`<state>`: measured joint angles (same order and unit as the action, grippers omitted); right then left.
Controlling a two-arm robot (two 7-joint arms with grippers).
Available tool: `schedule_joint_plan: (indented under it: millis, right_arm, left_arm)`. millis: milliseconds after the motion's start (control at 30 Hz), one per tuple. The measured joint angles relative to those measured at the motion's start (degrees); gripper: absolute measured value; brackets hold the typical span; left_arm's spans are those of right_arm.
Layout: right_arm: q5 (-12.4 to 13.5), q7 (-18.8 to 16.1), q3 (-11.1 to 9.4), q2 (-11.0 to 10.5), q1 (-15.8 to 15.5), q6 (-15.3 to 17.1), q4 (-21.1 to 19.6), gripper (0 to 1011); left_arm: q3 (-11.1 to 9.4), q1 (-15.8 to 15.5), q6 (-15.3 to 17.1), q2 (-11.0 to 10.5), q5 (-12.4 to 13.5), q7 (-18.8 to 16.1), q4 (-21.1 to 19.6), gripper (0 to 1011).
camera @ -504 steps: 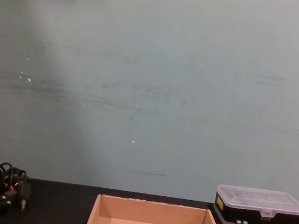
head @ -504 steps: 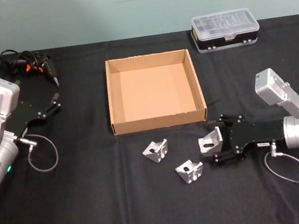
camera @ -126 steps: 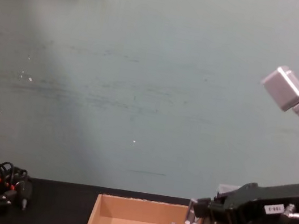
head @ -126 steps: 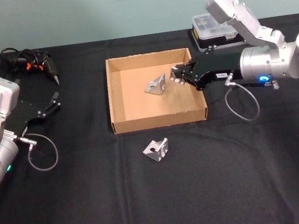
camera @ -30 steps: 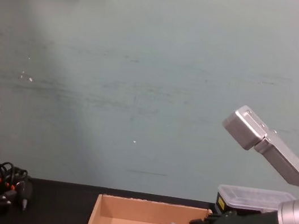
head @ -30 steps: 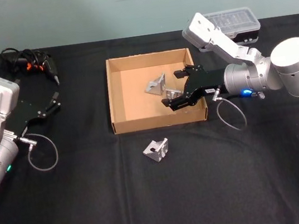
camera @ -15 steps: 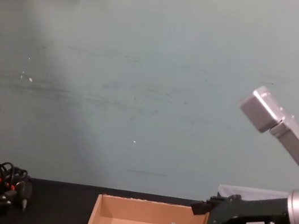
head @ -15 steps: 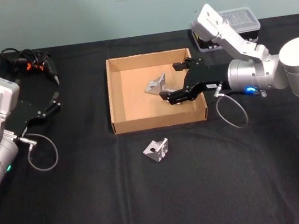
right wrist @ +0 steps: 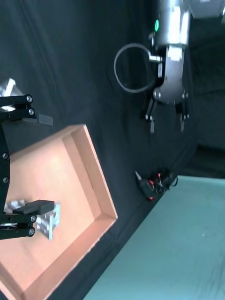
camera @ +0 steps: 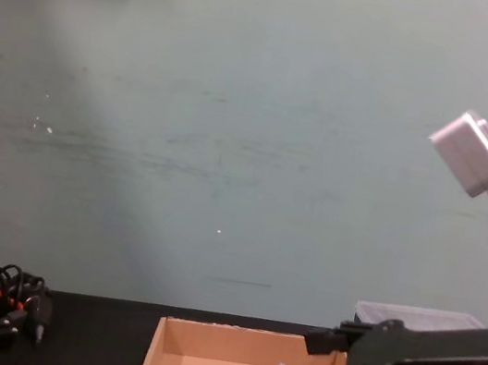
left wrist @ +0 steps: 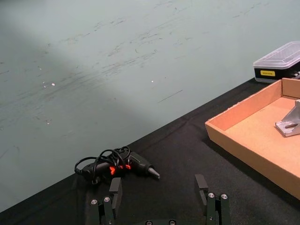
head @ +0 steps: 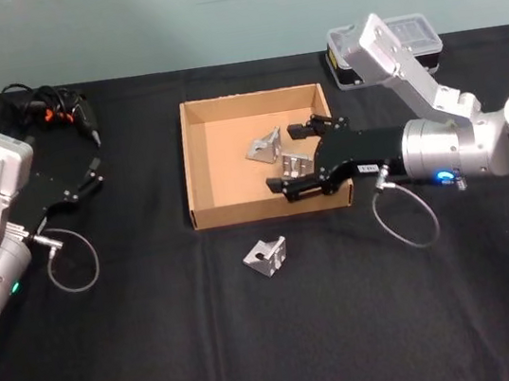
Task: Use one hand to pick up the angle iron from the table and place it into the box.
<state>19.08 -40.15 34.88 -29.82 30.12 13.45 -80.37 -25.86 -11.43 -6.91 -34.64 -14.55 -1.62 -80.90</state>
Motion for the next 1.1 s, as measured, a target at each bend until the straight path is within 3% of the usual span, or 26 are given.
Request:
schedule_joint_plan:
  millis: [500,833,1100]
  right_arm:
    - [2.4,-1.4,2.5,-4.8,-4.1,0.3,-6.8,1002]
    - [3.0,-1.0,4.0,-5.3,-5.0,0.8,-8.2,1002]
    - [3.0,3.0,4.3,-4.5,-6.6,4.1,-10.0,1003]
  left_arm:
    - [0.0,0.0,0.0,0.0,0.0,0.0,0.0,1011]
    - [0.0,0.0,0.0,0.0,0.0,0.0,0.0,1011]
    - [0.0,0.0,0.0,0.0,0.0,0.0,0.0,1011]
